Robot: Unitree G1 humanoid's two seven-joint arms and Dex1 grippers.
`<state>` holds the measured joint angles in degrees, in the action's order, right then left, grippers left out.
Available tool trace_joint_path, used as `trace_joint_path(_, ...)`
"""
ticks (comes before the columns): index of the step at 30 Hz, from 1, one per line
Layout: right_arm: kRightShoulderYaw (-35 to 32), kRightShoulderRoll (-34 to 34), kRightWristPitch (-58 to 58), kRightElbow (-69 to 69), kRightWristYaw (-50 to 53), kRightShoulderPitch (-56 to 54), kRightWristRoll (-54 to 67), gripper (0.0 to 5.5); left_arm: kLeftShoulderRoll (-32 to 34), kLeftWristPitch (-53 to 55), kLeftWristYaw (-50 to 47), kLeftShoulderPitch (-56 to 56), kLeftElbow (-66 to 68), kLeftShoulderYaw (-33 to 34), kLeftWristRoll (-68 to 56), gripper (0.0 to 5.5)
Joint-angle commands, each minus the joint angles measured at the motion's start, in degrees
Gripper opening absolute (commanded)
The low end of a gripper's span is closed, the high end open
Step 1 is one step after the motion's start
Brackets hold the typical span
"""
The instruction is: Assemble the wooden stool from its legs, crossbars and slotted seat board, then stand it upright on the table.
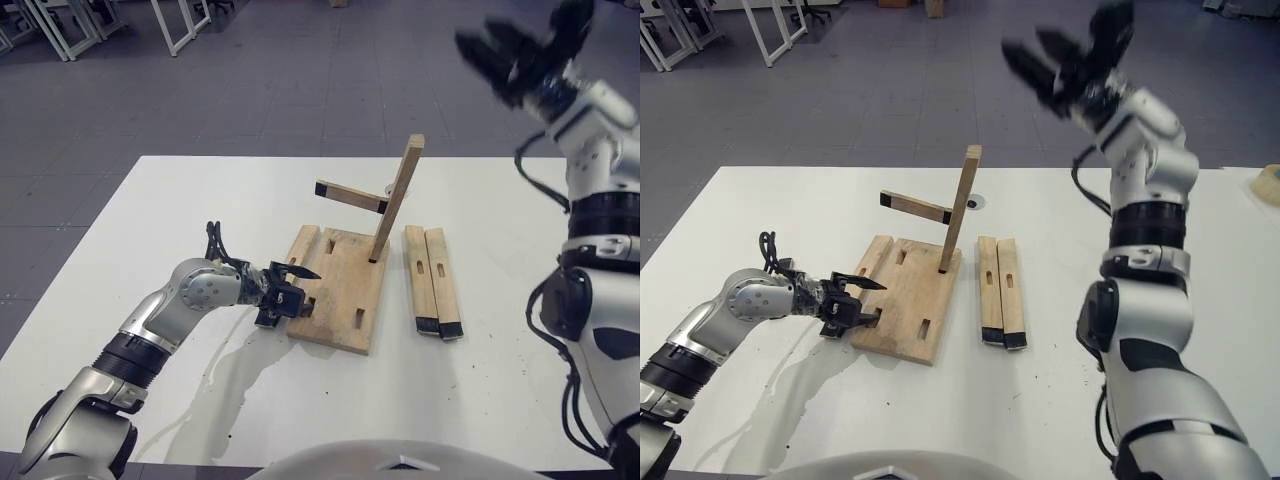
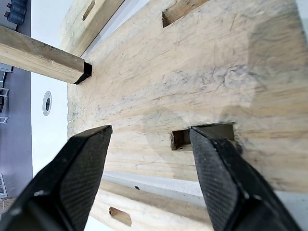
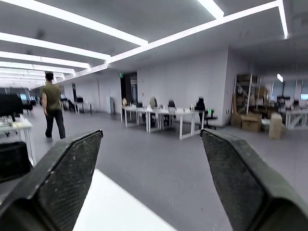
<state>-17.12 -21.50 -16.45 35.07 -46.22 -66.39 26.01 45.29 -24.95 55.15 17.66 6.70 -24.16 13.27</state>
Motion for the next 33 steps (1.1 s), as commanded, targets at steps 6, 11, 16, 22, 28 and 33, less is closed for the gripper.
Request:
trace_joint_path(6, 8.36, 10.45, 2.22, 10.74, 1.71, -1.43, -4.14, 3.77, -2.01, 0.79, 1.22, -2.96, 1.88, -3.55, 2.95, 2.99)
trace_joint_path(11, 17.32, 13.00, 2.19, 17.33, 0.27, 10.48, -12.39, 3.77, -2.53, 1.18, 1.11, -2.66, 1.81, -3.56, 3.27, 2.99)
trace_joint_path(16, 12.35, 12.49, 0.80, 11.04, 0.95, 6.31, -6.86, 3.77, -2.03, 1.94, 0.98, -3.65, 1.08, -3.17, 3.36, 2.99)
trace_joint_path(22, 4.48, 11.01, -0.48, -9.59, 9.70, 1.64, 0.56, 3.77, -2.10, 5.69, 0.06, -4.15, 0.36, -2.12, 3.97, 2.99)
trace_joint_path(28, 1.81, 7.69, -7.67, -29.93, 16.45, 15.49, 3.69, 3.77, -2.16, 12.43, -2.38, -5.10, -5.37, 1.71, 2.11, 2.99)
trace_joint_path(33, 0.88, 5.54, -16.00, -50.67, 21.24, 40.57, 5.68, 3.77, -0.31, 18.57, -2.28, -7.33, -13.52, 7.54, -2.06, 2.99)
